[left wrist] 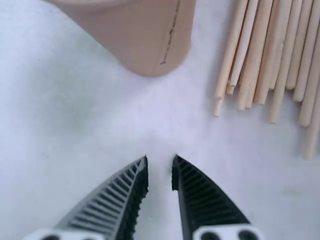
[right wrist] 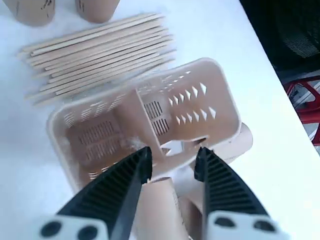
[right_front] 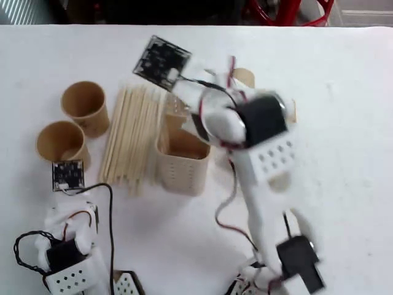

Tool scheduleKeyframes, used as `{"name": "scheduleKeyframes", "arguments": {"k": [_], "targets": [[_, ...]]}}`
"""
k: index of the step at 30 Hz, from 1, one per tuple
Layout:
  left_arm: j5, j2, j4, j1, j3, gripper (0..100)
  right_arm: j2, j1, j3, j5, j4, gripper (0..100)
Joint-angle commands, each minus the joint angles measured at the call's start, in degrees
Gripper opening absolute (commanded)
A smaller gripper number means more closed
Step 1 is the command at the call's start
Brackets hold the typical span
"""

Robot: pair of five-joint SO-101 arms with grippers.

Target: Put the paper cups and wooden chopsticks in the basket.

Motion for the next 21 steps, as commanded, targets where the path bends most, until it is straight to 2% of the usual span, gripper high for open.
{"name": "scheduleKeyframes", "arguments": {"k": [1, 9, 12, 16, 21], "targets": [[-0.18, 0.4, 0.0, -0.4, -0.09, 10, -10.33, -0.04, 5.01, -1.76, 0.31, 14.6], [-0.18, 0.4, 0.0, -0.4, -0.09, 10, -33.27, 0.57, 18.02, -1.67, 0.13, 14.5], [-0.18, 0.4, 0.0, -0.4, -0.09, 10, -41.63, 6.99, 22.07, -1.41, -0.04, 14.8], [-0.18, 0.4, 0.0, -0.4, -0.09, 10, -44.35, 18.07, 32.79, 9.05, -1.45, 14.9], [-0.18, 0.4, 0.0, -0.4, -0.09, 10, -43.74, 28.62, 52.92, 20.04, -20.62, 17.0]]}}
